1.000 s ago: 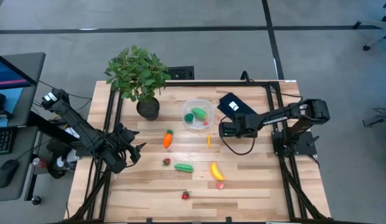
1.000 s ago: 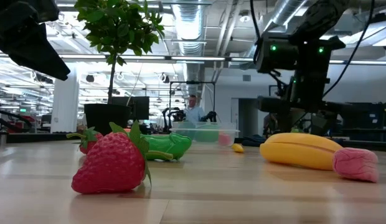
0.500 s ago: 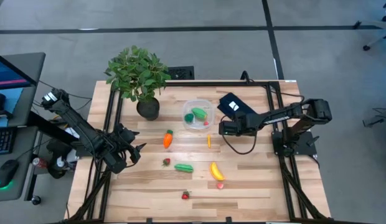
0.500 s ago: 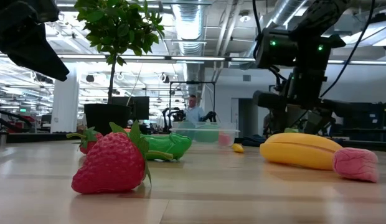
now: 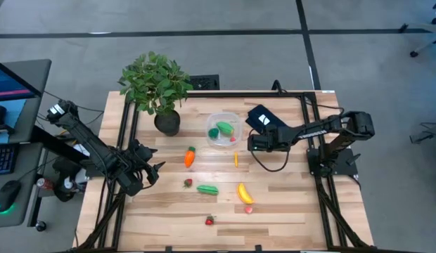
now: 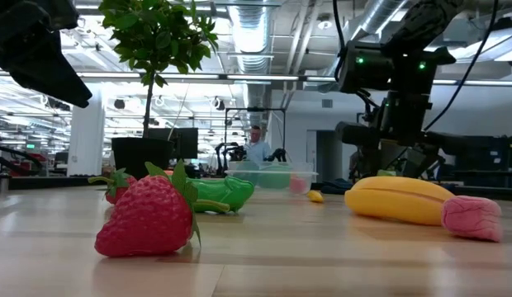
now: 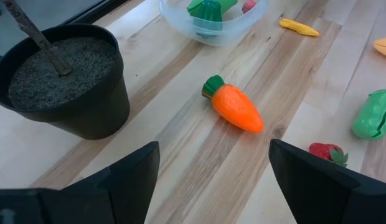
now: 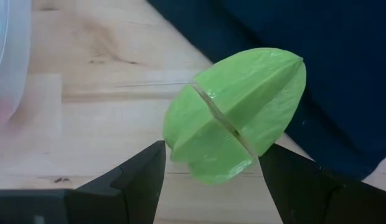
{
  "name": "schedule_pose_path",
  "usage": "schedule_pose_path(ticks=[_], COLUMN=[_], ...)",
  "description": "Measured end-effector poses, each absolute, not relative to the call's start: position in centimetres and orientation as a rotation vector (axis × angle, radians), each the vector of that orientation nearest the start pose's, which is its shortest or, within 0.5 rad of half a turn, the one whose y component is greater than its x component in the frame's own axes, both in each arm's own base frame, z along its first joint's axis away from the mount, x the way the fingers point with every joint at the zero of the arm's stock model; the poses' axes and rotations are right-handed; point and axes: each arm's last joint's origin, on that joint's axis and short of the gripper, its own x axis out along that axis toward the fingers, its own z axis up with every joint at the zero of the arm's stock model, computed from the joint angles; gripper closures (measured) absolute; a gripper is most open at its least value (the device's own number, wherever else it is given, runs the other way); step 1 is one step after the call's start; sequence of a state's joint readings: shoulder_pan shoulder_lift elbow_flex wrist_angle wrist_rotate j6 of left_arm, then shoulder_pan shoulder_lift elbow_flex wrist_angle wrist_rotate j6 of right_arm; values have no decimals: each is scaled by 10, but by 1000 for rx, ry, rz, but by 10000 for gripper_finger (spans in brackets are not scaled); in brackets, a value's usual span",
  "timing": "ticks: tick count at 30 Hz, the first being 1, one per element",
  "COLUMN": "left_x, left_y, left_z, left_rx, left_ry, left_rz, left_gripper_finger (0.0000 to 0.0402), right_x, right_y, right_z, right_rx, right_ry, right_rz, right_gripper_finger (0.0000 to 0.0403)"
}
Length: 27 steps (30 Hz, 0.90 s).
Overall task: Pick and placing Produce into tupperware
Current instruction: Put the green starfruit into the transparent bin
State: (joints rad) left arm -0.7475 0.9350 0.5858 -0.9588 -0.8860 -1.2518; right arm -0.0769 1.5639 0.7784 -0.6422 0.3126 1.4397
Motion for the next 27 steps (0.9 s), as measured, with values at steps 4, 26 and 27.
schedule_pose_path(ticks=[4,26,27], left_x=[115,114,114], left_y=[-76,-75,-75], left_z=[205,205,205], left_rx=[-216,-205,-202], left_ry=[632,637,633], left_rz=[597,601,604], left_gripper_finger=[107,107,107], right_x=[248,233,228], right_y=[-28,-12,-14], right_z=[143,204,209], right_rx=[1015,1071,1033], right_ry=[900,1000,1000], right_rz=[-1220,-582,-558], right_gripper_finger=[152,152,152])
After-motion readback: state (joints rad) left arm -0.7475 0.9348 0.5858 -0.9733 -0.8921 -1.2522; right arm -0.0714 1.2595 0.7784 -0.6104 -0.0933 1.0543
